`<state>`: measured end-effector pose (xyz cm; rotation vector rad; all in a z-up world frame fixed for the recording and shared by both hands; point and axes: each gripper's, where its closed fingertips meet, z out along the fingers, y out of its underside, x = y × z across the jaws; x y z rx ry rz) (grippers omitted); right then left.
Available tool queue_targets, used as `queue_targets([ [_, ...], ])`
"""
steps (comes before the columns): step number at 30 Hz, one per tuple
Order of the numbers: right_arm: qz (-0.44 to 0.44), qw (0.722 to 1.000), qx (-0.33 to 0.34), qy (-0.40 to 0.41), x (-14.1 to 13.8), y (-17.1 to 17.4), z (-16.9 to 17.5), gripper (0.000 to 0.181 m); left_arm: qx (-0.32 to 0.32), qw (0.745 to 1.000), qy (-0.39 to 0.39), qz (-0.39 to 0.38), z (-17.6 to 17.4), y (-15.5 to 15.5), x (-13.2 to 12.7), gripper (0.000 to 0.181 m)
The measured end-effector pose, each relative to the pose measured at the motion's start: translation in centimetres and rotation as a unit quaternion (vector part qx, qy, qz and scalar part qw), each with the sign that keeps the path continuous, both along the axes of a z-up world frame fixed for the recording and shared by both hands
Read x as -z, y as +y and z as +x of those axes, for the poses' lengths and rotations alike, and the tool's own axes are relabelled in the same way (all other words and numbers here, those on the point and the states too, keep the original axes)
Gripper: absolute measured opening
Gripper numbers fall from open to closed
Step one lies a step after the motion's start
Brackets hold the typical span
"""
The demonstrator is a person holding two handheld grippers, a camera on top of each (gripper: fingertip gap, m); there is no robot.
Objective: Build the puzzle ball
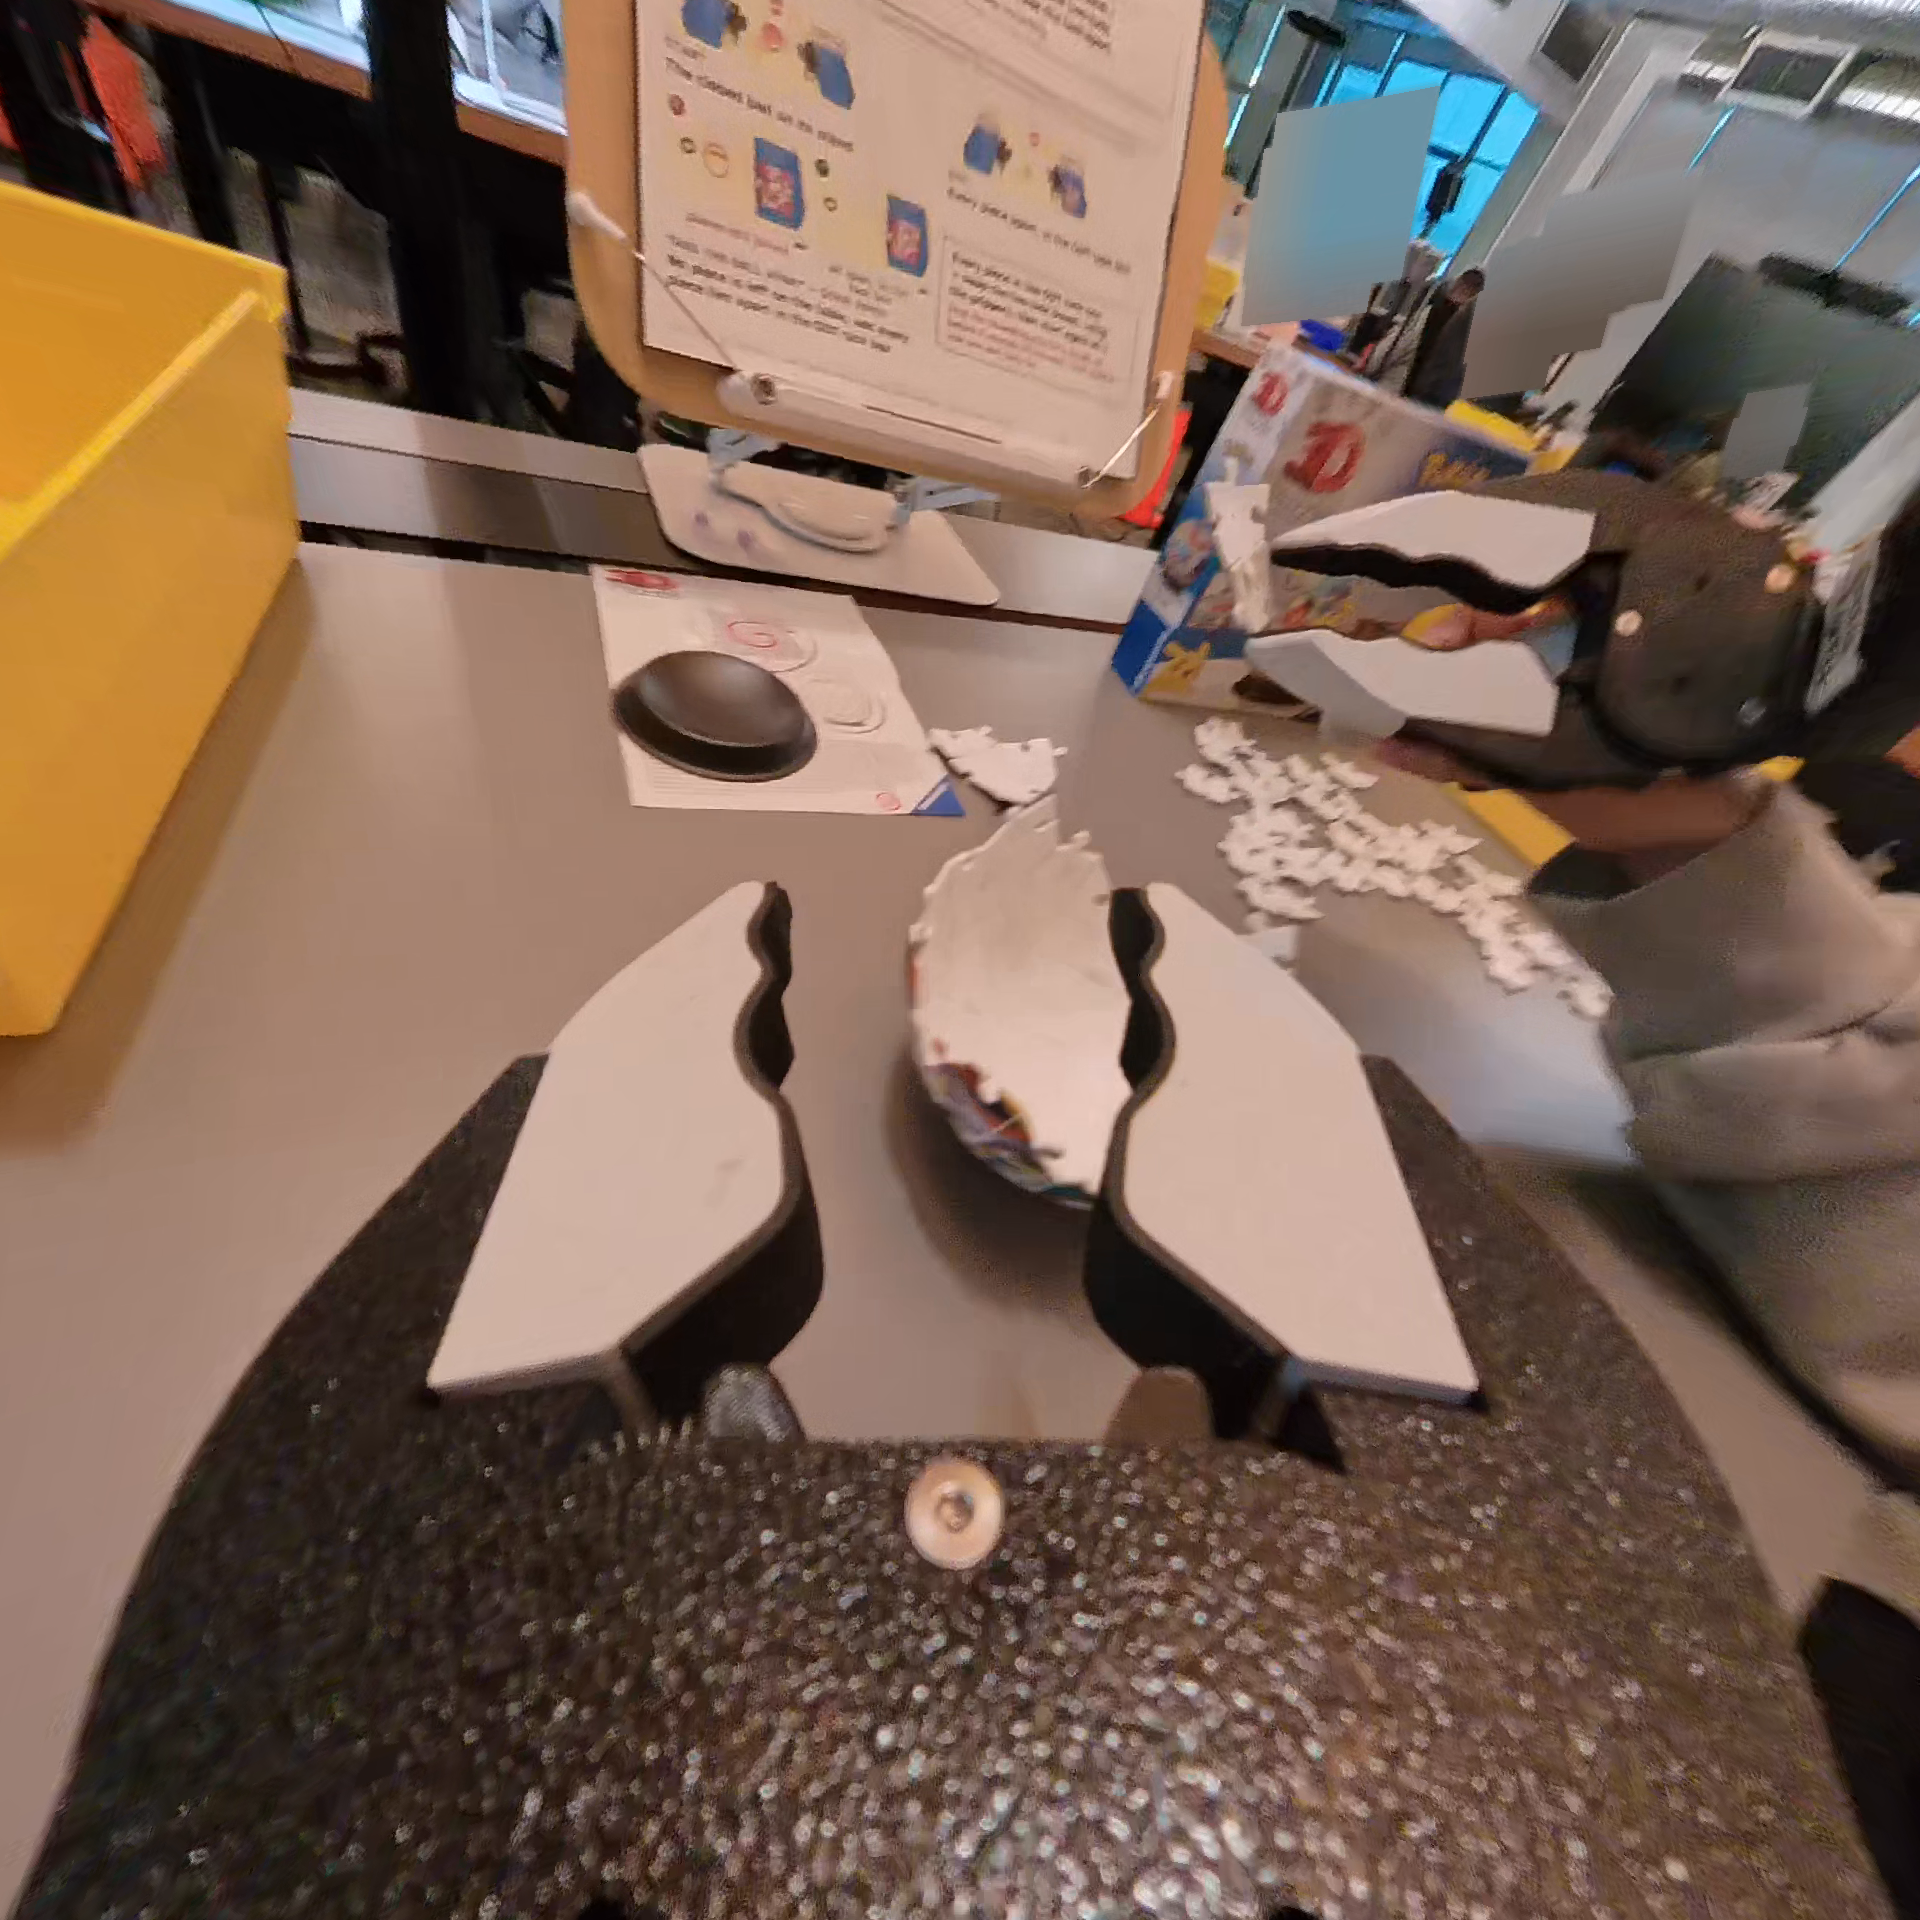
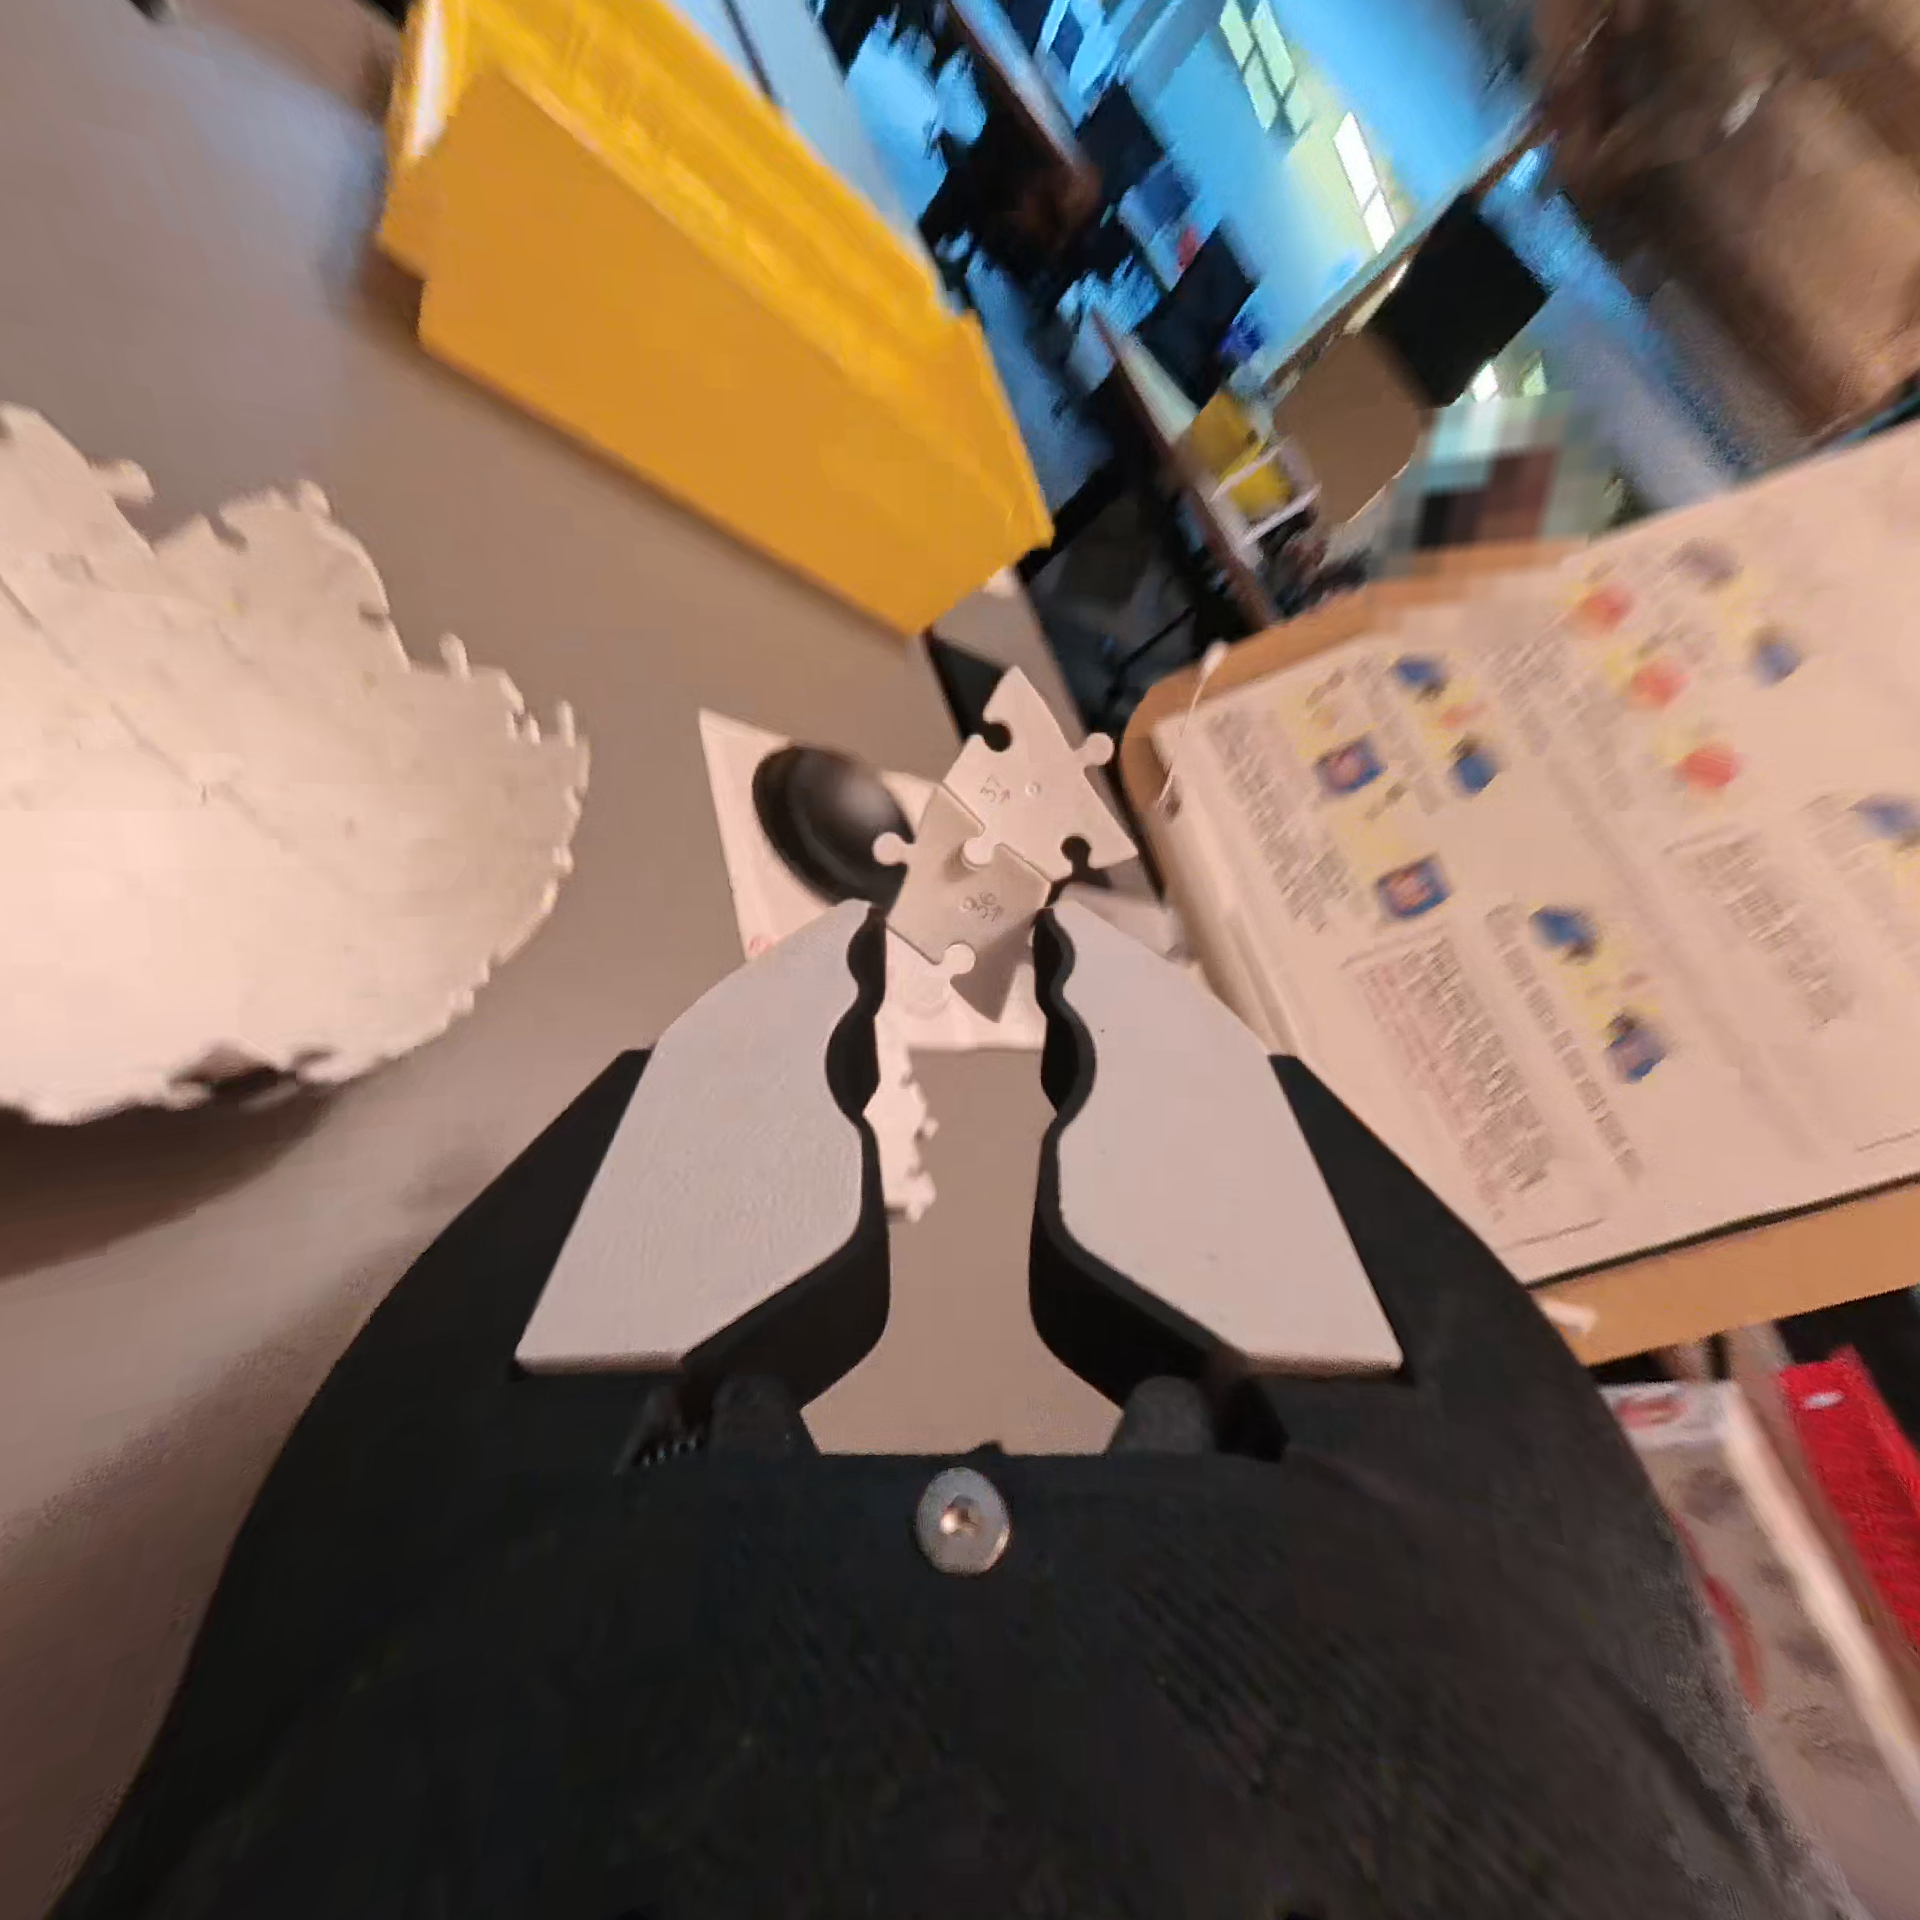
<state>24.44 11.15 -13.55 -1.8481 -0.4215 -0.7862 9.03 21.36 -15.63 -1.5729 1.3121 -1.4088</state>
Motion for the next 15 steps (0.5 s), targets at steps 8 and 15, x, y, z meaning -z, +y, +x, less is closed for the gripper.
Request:
queue_targets([
  [8,0.047,0.989,-0.067,-0.120,-4.2,2.1,-7.4,0.027,0.114,0.987,-0.030,-0.113,2.7,-5.0,-6.0,0.059],
  [15,0.071,0.982,-0.124,-0.120,-4.8,2.9,-11.0,0.027,0.174,0.985,-0.001,-0.003,3.4,-7.4,-6.0,0.040],
])
